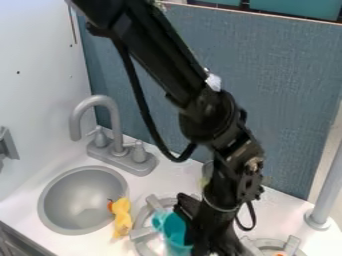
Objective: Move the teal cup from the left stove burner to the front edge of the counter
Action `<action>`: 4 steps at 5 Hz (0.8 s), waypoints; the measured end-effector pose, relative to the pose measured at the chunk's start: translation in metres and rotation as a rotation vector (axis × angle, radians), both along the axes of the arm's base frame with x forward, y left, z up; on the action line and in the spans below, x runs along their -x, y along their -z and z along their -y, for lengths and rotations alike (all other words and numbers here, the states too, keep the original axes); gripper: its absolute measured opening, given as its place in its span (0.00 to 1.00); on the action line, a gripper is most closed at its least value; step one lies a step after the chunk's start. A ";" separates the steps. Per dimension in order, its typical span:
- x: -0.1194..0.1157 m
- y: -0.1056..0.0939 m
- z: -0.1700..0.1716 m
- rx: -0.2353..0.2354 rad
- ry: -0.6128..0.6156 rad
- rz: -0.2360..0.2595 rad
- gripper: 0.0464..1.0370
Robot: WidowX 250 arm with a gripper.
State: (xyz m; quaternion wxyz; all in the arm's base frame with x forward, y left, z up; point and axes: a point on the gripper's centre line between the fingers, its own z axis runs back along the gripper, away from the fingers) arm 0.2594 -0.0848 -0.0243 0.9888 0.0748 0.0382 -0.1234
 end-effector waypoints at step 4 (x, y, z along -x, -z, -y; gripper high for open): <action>0.002 0.076 0.017 0.159 0.123 -0.098 0.06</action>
